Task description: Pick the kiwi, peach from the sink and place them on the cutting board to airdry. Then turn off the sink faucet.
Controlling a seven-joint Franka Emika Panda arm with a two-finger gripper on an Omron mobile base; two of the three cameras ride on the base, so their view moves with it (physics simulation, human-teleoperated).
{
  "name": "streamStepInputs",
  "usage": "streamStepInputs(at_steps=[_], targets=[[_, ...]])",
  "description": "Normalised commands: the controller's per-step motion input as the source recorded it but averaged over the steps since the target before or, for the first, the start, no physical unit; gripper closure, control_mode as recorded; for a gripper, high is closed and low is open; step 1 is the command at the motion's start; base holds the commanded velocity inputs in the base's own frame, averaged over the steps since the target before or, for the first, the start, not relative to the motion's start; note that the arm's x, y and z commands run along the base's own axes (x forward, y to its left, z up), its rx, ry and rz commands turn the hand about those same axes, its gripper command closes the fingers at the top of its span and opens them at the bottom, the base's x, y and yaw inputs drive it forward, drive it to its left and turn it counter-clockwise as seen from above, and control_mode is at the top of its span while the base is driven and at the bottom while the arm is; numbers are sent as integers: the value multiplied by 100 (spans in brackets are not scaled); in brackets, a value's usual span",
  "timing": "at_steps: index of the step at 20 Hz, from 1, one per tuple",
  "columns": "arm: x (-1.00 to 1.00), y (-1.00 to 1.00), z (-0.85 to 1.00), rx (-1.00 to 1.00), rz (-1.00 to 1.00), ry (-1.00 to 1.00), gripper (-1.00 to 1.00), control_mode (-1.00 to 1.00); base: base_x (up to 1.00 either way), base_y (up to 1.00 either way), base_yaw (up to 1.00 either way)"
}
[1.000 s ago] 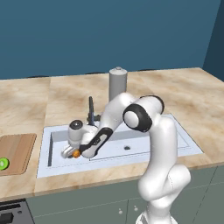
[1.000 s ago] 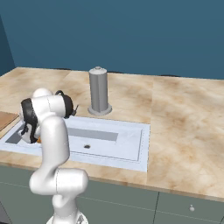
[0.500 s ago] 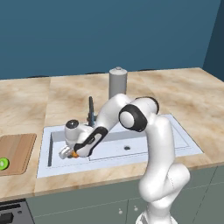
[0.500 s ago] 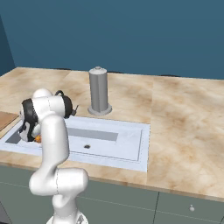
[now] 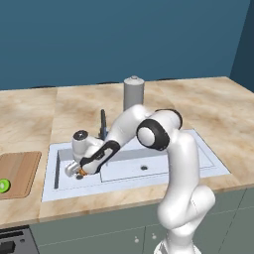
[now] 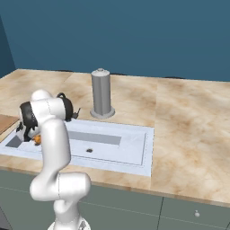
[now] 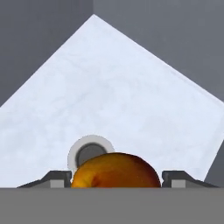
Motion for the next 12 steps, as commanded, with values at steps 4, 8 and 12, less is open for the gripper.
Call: streamStepInputs(at_steps=[4,8,12], targets=[[-11,9,63,15,0,0,100,-100,0,0,0],[-19,18,71,19,0,0,100,-100,0,0,0],[-20,17,88,19,0,0,100,-100,0,0,0]])
